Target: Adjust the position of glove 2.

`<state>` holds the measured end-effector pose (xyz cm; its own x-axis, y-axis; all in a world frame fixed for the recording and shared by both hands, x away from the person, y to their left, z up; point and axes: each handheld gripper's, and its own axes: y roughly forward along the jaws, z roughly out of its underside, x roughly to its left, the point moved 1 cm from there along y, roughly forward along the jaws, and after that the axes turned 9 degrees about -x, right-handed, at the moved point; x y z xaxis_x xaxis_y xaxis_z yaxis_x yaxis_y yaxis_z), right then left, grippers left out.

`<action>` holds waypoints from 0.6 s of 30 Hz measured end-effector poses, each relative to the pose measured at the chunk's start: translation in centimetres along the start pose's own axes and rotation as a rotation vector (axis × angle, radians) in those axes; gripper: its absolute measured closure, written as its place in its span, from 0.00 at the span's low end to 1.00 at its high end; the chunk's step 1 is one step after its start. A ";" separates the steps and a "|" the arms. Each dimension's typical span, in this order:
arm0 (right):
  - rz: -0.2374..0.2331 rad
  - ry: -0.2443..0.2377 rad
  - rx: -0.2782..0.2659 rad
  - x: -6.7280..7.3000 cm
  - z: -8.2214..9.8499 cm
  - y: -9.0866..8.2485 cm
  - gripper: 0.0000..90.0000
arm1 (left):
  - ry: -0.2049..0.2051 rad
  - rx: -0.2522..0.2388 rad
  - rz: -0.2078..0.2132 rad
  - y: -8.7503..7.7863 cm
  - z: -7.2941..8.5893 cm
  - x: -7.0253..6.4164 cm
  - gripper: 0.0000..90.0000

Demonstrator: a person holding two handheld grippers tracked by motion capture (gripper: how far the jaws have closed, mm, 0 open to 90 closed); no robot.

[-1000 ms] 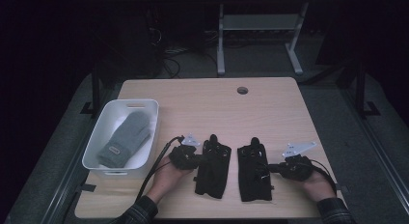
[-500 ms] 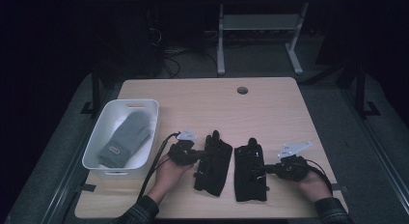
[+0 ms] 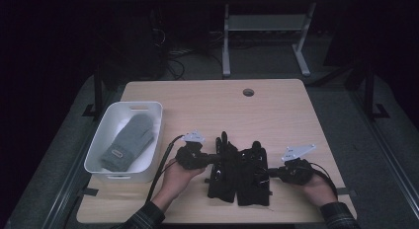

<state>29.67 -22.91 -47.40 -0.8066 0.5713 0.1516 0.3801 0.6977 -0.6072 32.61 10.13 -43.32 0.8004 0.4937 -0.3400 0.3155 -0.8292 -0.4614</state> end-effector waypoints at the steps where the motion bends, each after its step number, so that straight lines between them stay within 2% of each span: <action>1: -0.001 0.004 -0.001 0.1 -0.1 0.1 1.00 | -0.001 -0.005 0.010 0.1 -0.2 -0.2 0.97; 10: -0.018 -0.003 0.005 0.4 -0.5 0.7 1.00 | -0.001 -0.027 0.076 1.3 -1.5 -1.4 0.97; 18: -0.033 -0.022 0.008 1.0 -1.3 1.9 1.00 | 0.006 -0.016 0.097 2.7 -1.9 -2.0 0.97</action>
<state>30.18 -20.42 -47.38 -0.8286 0.5382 0.1541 0.3496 0.7124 -0.6085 32.83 6.47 -42.35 0.8306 0.4097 -0.3773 0.2448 -0.8770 -0.4134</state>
